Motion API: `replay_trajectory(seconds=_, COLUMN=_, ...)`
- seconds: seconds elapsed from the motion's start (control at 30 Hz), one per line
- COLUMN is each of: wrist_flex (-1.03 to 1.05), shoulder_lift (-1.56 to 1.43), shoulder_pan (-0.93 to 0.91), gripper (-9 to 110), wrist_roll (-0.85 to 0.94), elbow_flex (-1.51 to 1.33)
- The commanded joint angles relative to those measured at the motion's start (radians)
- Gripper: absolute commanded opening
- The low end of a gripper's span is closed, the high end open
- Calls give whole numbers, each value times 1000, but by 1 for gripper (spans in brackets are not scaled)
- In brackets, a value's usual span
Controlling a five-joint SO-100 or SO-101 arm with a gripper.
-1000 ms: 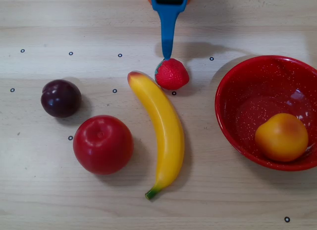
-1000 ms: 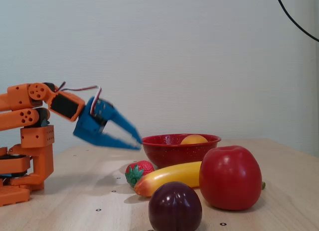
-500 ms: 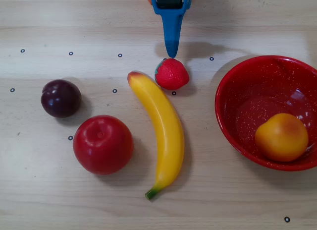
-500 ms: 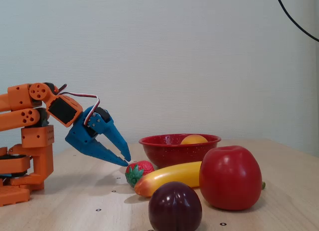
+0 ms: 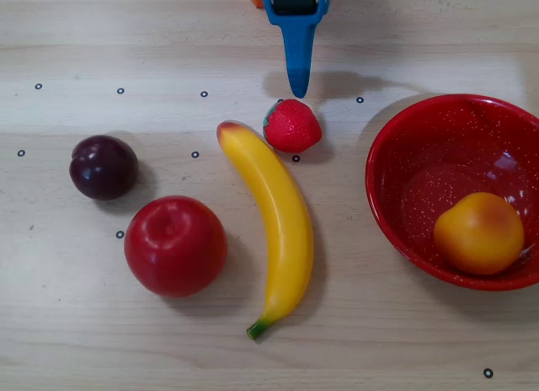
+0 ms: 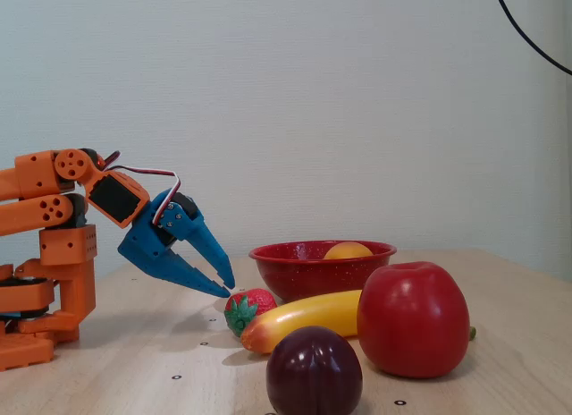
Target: Put the peach in the red bowl.
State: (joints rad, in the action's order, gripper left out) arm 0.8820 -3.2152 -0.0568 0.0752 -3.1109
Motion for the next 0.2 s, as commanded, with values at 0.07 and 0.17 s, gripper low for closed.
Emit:
replay_trajectory(seconds=0.07, wrist_flex=-2, shoulder_lift=-14, shoulder_pan=-9, gripper=0, wrist_roll=3, elbow_flex=-8)
replay_trajectory(seconds=0.17, wrist_flex=-2, shoulder_lift=-14, shoulder_pan=-9, gripper=0, wrist_roll=3, elbow_flex=-8)
